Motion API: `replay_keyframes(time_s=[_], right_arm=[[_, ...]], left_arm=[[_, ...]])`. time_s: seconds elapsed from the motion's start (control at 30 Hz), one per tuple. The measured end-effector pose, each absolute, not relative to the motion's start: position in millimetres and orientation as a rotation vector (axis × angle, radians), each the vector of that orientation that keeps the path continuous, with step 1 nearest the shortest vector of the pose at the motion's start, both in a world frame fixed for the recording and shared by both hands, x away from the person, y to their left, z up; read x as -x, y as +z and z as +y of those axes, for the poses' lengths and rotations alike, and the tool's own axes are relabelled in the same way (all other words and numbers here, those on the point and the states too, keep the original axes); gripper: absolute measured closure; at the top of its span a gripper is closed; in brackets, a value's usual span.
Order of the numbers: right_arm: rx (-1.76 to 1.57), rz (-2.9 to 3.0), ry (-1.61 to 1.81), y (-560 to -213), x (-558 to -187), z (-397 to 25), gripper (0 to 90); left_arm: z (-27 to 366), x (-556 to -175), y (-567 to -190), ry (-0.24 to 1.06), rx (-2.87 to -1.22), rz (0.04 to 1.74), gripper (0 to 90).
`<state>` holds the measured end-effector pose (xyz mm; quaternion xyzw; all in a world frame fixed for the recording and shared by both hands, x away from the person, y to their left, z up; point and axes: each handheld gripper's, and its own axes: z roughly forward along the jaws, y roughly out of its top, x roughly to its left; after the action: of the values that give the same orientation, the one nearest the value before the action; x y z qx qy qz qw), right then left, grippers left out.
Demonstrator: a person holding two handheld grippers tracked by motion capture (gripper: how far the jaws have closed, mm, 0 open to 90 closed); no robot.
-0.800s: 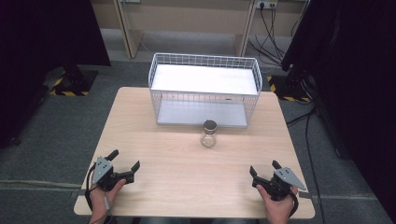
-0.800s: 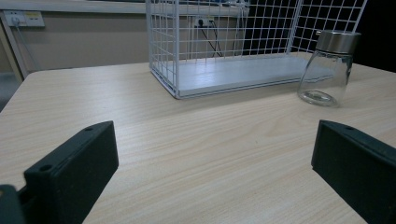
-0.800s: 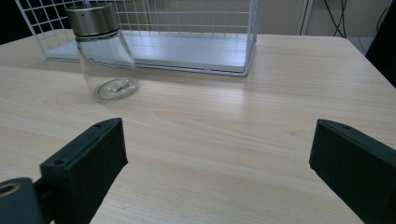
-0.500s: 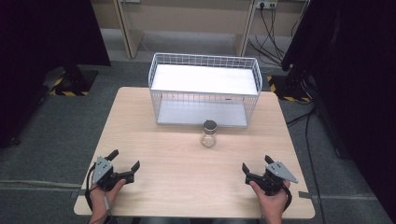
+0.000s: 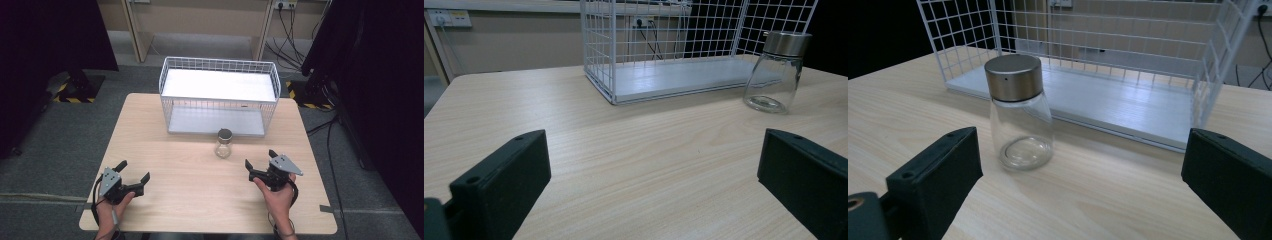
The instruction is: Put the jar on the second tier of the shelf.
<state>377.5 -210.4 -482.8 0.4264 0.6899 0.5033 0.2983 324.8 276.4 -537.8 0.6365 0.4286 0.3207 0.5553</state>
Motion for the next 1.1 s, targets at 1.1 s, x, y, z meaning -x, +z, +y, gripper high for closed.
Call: replay_keyframes(time_s=[1.1], right_arm=[[-1.068,1.894,1.355,-486.5,-448.9,-138.1,15.4]], left_arm=[[275.1,-324.9,-537.7,0.746,-1.511,1.002,0.3]])
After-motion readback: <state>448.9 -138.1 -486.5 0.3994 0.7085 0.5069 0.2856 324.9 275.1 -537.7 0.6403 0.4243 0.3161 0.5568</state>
